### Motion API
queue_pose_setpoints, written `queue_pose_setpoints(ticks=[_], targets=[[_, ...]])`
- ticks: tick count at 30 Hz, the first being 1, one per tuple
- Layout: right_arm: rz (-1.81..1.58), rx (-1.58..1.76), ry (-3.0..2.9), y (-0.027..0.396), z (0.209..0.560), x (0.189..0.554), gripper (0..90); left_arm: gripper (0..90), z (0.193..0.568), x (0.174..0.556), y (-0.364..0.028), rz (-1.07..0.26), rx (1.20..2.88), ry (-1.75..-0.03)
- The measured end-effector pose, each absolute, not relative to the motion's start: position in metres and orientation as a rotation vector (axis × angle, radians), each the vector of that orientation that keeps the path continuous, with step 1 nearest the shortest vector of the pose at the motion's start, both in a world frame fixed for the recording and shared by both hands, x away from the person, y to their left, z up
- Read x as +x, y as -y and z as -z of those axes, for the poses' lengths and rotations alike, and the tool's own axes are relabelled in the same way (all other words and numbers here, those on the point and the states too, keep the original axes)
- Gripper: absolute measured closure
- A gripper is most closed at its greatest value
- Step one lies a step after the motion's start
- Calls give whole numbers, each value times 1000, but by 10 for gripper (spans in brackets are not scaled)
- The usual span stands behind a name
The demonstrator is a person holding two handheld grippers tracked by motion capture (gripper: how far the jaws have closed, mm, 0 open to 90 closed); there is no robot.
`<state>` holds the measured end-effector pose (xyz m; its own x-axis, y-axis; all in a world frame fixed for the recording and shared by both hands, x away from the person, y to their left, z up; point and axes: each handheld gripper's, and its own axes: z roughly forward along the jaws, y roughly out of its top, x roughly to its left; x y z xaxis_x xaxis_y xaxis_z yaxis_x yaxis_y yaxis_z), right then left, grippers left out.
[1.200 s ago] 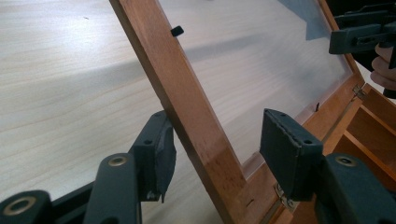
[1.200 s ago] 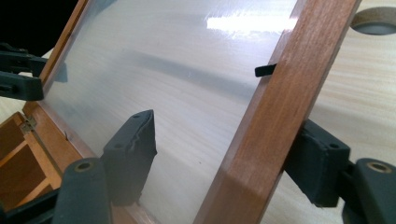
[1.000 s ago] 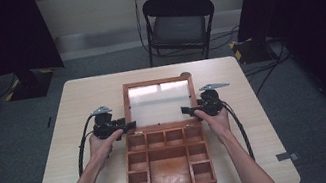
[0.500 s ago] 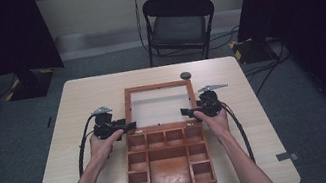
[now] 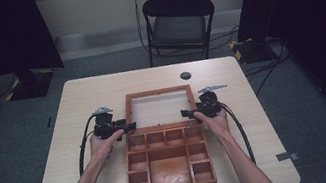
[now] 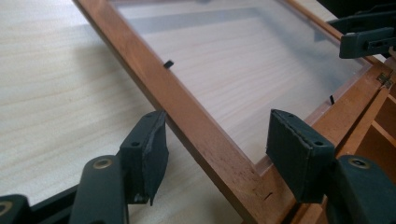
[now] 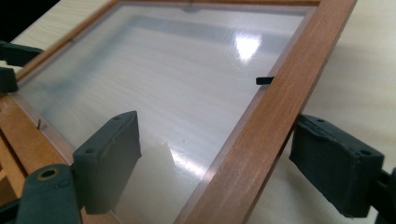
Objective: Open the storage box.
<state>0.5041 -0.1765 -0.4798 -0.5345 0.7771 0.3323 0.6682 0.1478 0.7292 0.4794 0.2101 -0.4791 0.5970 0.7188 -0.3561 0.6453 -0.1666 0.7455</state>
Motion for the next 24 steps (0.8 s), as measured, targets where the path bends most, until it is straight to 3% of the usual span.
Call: queue_pose_setpoints(ticks=[12,24], targets=[[-1349,1498,-2303,185,485,504,155,366,481,479,-209,-103,1866,-1100],[-1345,1439,-2245,197,470,486,172,293,464,471,-217,-172,1873,-1092]])
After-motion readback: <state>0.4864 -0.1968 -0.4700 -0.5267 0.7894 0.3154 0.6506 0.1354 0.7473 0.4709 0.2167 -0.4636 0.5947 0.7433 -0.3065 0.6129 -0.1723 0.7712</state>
